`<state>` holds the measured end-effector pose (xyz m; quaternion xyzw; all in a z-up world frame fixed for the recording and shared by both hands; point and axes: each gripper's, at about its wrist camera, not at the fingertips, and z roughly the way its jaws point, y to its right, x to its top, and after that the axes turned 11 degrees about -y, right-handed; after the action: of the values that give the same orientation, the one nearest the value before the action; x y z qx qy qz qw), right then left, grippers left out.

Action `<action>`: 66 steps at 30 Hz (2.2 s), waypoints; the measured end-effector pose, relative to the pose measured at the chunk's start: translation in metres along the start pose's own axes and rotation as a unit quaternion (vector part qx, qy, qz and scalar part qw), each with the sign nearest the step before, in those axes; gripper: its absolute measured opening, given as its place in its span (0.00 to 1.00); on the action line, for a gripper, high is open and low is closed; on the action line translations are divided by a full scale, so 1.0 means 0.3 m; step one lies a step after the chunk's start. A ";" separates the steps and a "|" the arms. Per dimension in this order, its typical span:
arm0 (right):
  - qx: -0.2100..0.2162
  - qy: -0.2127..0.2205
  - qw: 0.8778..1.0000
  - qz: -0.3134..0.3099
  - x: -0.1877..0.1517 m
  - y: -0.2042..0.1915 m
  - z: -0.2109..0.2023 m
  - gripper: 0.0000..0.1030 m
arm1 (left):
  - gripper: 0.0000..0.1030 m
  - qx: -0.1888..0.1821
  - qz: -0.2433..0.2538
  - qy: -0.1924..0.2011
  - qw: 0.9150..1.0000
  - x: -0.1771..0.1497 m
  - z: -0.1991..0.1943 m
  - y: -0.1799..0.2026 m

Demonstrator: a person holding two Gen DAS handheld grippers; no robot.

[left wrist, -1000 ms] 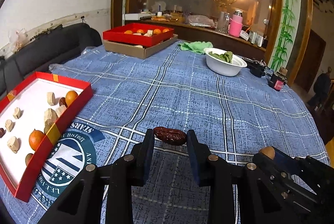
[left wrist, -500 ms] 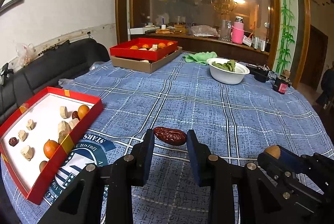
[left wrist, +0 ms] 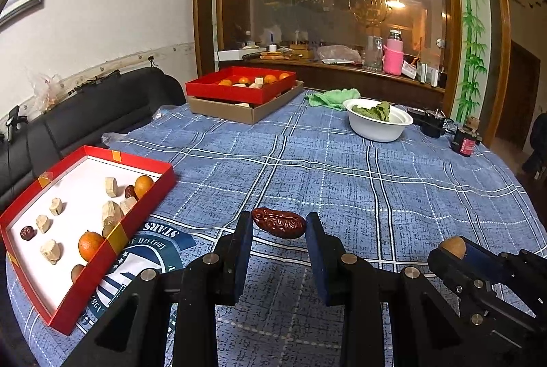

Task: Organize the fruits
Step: 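Lift the brown ball and red date with both tools and hold them, then carry the brown ball and red date with both tools over the white box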

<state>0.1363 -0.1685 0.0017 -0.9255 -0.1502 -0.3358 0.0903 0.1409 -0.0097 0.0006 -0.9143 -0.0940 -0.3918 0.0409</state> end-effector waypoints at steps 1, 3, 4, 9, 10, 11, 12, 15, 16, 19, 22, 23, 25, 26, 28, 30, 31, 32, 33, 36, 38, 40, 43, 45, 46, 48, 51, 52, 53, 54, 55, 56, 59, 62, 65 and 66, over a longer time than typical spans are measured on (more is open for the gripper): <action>0.000 0.001 1.000 0.000 0.000 0.000 -0.001 0.20 | 0.30 0.000 -0.001 0.000 1.000 0.000 0.000 0.000; 0.000 0.000 1.000 0.000 0.000 -0.001 0.000 0.20 | 0.30 -0.001 -0.003 0.001 1.000 -0.001 -0.001 -0.002; -0.001 0.000 1.000 0.000 -0.001 -0.001 0.001 0.20 | 0.30 -0.001 -0.004 0.001 1.000 -0.001 -0.002 -0.003; -0.001 0.001 1.000 -0.001 -0.001 0.000 -0.001 0.20 | 0.30 -0.003 -0.006 0.002 1.000 -0.001 -0.003 -0.010; -0.001 0.001 1.000 -0.001 -0.001 -0.001 -0.001 0.20 | 0.30 -0.004 -0.007 0.002 1.000 0.000 -0.003 -0.010; -0.002 0.001 1.000 -0.001 -0.001 -0.001 -0.001 0.20 | 0.30 -0.003 -0.007 0.001 1.000 -0.001 -0.003 -0.011; -0.002 0.001 1.000 -0.001 -0.001 0.000 -0.001 0.20 | 0.30 -0.004 -0.007 0.000 1.000 0.000 -0.002 -0.009; -0.002 0.001 1.000 -0.001 -0.001 0.000 0.000 0.20 | 0.30 -0.005 -0.009 -0.001 1.000 0.001 -0.002 -0.014; -0.002 0.001 1.000 -0.001 -0.001 0.000 0.000 0.20 | 0.30 -0.006 -0.010 -0.002 1.000 0.001 -0.001 -0.015; -0.002 0.003 1.000 -0.002 0.000 -0.001 -0.001 0.20 | 0.30 -0.006 -0.011 -0.005 1.000 0.002 0.003 -0.015; -0.002 0.004 1.000 -0.003 0.000 0.000 -0.002 0.20 | 0.30 -0.007 -0.014 -0.006 1.000 0.001 0.004 -0.015; -0.002 0.004 1.000 -0.003 0.000 -0.002 -0.003 0.20 | 0.30 -0.007 -0.015 -0.006 1.000 0.001 0.003 -0.016; -0.002 0.005 1.000 -0.004 0.000 -0.004 -0.003 0.20 | 0.30 -0.008 -0.016 -0.007 1.000 0.001 0.005 -0.018; -0.002 0.005 1.000 -0.004 0.000 -0.003 -0.003 0.20 | 0.30 -0.008 -0.017 -0.008 1.000 0.001 0.006 -0.018; -0.003 0.004 1.000 -0.005 -0.001 -0.005 -0.002 0.20 | 0.30 -0.010 -0.020 -0.007 1.000 0.001 0.004 -0.022; -0.006 0.002 1.000 -0.007 0.000 -0.006 0.001 0.20 | 0.30 -0.011 -0.026 -0.005 1.000 0.001 0.000 -0.033; -0.009 0.002 1.000 -0.007 0.001 -0.007 0.003 0.20 | 0.30 -0.008 -0.027 -0.008 1.000 0.002 -0.002 -0.037; -0.009 0.001 1.000 -0.006 0.002 -0.006 0.004 0.20 | 0.30 -0.011 -0.036 -0.019 0.999 0.004 -0.006 -0.055; -0.012 -0.001 1.000 -0.005 0.004 -0.004 0.005 0.20 | 0.30 -0.015 -0.044 -0.026 0.999 0.008 -0.012 -0.069; -0.011 -0.008 1.000 -0.006 0.012 -0.007 0.004 0.20 | 0.30 -0.005 -0.056 -0.025 0.998 0.021 -0.061 -0.129; -0.011 -0.013 1.000 -0.016 0.018 -0.029 0.003 0.20 | 0.29 0.003 -0.066 -0.027 0.997 0.028 -0.089 -0.185; -0.003 -0.016 0.999 -0.029 0.026 -0.063 -0.003 0.20 | 0.29 0.016 -0.077 -0.028 0.996 0.029 -0.105 -0.241; 0.013 -0.015 0.999 -0.050 0.049 -0.135 -0.013 0.20 | 0.29 0.031 -0.098 -0.035 0.994 0.021 -0.117 -0.342; 0.026 -0.013 0.997 -0.068 0.069 -0.195 -0.017 0.20 | 0.29 0.046 -0.112 -0.036 0.992 0.010 -0.120 -0.409; 0.030 -0.012 0.996 -0.078 0.079 -0.226 -0.017 0.21 | 0.29 0.050 -0.120 -0.038 0.991 0.005 -0.119 -0.439; 0.040 -0.010 0.994 -0.101 0.099 -0.299 -0.014 0.21 | 0.29 0.063 -0.134 -0.042 0.988 -0.008 -0.119 -0.505; 0.060 -0.012 0.991 -0.122 0.128 -0.400 0.000 0.21 | 0.29 0.077 -0.151 -0.045 0.984 -0.022 -0.122 -0.592; 0.065 -0.013 0.990 -0.125 0.133 -0.419 0.004 0.21 | 0.29 0.083 -0.157 -0.046 0.983 -0.027 -0.122 -0.624; 0.070 -0.014 0.989 -0.128 0.142 -0.445 0.008 0.21 | 0.29 0.086 -0.159 -0.047 0.982 -0.030 -0.122 -0.641; 0.077 -0.014 0.988 -0.133 0.152 -0.477 0.015 0.21 | 0.29 0.090 -0.163 -0.049 0.981 -0.034 -0.121 -0.667; 0.082 -0.016 0.987 -0.136 0.159 -0.500 0.020 0.21 | 0.29 0.093 -0.166 -0.049 0.981 -0.036 -0.121 -0.685; 0.087 -0.018 0.986 -0.139 0.165 -0.522 0.027 0.21 | 0.29 0.096 -0.169 -0.050 0.980 -0.038 -0.121 -0.705; 0.094 -0.023 0.984 -0.151 0.178 -0.576 0.041 0.21 | 0.29 0.104 -0.180 -0.055 0.977 -0.046 -0.113 -0.763; 0.100 -0.028 0.981 -0.166 0.191 -0.635 0.056 0.21 | 0.29 0.112 -0.188 -0.065 0.974 -0.049 -0.094 -0.807; 0.110 -0.033 0.977 -0.179 0.216 -0.684 0.071 0.21 | 0.29 0.120 -0.197 -0.074 0.970 -0.050 -0.075 -0.851; 0.115 -0.034 0.975 -0.185 0.229 -0.706 0.077 0.21 | 0.29 0.122 -0.198 -0.076 0.969 -0.051 -0.068 -0.858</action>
<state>0.1283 0.0515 0.0429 -0.8759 -0.3591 -0.2958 0.1278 0.0636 0.2371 0.0040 -0.8927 -0.3236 -0.3065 0.0668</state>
